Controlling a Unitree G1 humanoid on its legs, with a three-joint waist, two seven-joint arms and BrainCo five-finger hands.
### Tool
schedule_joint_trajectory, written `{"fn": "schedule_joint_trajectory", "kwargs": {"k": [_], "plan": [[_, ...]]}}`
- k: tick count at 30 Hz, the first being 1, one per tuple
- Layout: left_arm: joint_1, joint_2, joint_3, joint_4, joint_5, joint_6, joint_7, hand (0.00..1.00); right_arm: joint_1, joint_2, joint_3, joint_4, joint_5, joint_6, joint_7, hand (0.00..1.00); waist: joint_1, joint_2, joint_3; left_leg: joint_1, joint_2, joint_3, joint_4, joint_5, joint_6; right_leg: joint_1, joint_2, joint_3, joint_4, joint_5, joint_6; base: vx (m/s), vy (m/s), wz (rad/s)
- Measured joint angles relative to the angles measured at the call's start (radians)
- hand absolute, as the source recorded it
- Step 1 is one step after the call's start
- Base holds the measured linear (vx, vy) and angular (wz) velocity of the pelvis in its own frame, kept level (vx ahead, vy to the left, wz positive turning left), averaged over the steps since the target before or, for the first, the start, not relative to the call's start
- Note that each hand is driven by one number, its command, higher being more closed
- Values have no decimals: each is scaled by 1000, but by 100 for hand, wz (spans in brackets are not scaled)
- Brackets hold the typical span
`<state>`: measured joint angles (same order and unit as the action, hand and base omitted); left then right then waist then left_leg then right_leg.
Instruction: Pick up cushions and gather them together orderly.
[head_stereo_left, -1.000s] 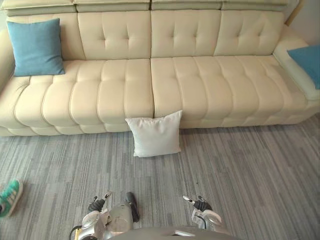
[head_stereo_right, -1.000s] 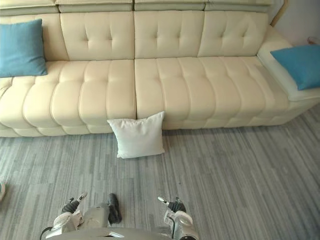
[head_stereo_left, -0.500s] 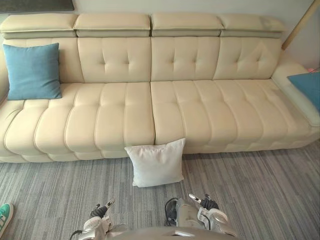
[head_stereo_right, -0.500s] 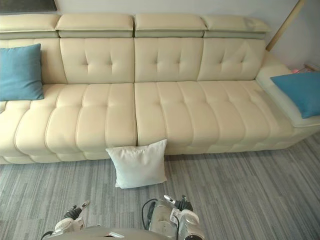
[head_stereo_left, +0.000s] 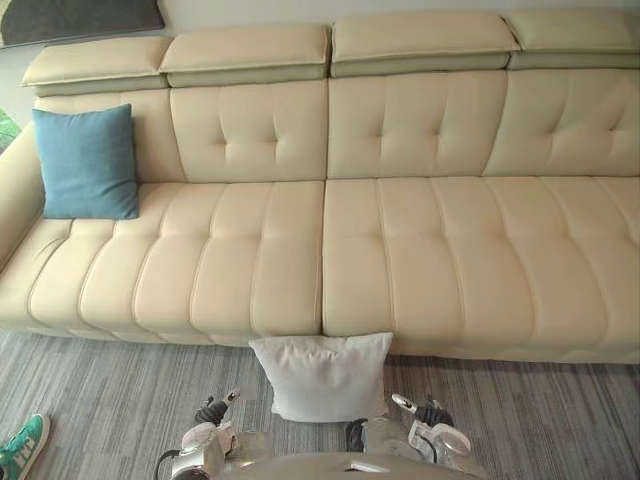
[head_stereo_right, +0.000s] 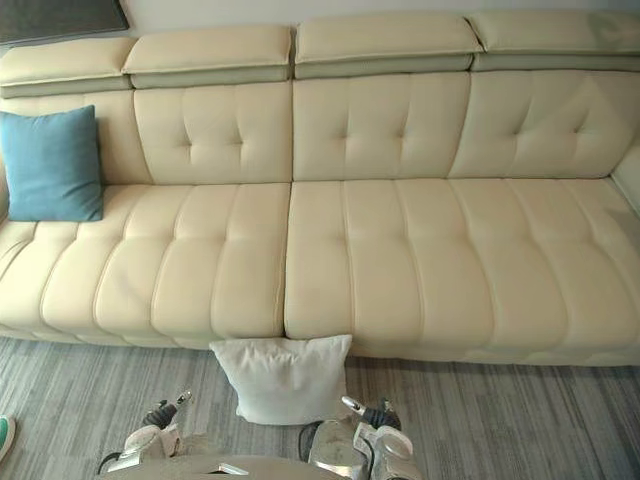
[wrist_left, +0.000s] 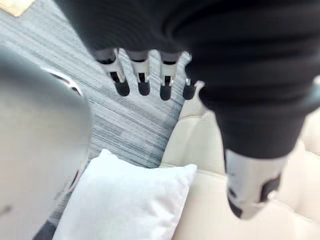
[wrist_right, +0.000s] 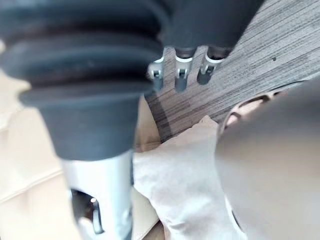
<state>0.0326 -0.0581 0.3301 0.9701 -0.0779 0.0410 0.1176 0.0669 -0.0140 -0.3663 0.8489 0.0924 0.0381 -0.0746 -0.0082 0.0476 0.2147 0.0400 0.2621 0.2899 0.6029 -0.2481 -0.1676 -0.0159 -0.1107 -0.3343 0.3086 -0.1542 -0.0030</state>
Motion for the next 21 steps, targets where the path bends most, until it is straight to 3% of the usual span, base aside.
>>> {"fn": "schedule_joint_trajectory", "kwargs": {"k": [2,3,4,5,9,15,17,21], "plan": [[0,4,-2,-10,0,-2,1,0,-4,7,1,1,0,1,0,0,6,-13,-2,-23,-21,10,-130,-12,24,6,-18,20,-13,14,23,133,225,-20],[0,1,-8,-14,0,-4,3,0,-4,5,2,1,-1,2,0,0,10,-10,-4,-24,-34,7,-253,31,43,6,-21,33,-15,23,43,88,285,-48],[-1,13,-12,-13,-3,-6,5,0,-6,10,6,8,-1,5,-1,0,20,-20,-15,-6,-64,10,-296,61,36,-3,-23,71,-26,36,68,78,280,-54],[3,32,-20,-13,-4,-5,7,0,1,20,18,8,-2,8,0,0,18,-51,-33,-3,-94,27,-315,78,55,-6,-30,112,-72,58,68,62,216,-44],[0,62,-21,3,-5,-5,6,0,15,55,35,11,-5,8,1,0,12,-99,-58,0,-124,58,-339,76,65,11,-35,162,-173,126,65,19,163,-27],[1,58,-25,28,-3,-5,6,0,7,35,50,33,-12,6,1,0,12,-83,-61,42,-133,99,-414,90,60,-12,-17,216,-199,151,91,-53,-7,-31],[3,50,-28,33,-1,-4,6,0,10,22,50,34,-12,6,1,0,9,-65,-66,54,-134,104,-459,106,54,-23,-4,233,-215,166,85,-62,-45,-29],[5,48,-28,33,2,-4,6,0,10,18,60,37,-21,7,0,0,21,-65,-67,89,-133,123,-499,120,46,-17,12,258,-227,178,82,-45,-26,-22]]}}
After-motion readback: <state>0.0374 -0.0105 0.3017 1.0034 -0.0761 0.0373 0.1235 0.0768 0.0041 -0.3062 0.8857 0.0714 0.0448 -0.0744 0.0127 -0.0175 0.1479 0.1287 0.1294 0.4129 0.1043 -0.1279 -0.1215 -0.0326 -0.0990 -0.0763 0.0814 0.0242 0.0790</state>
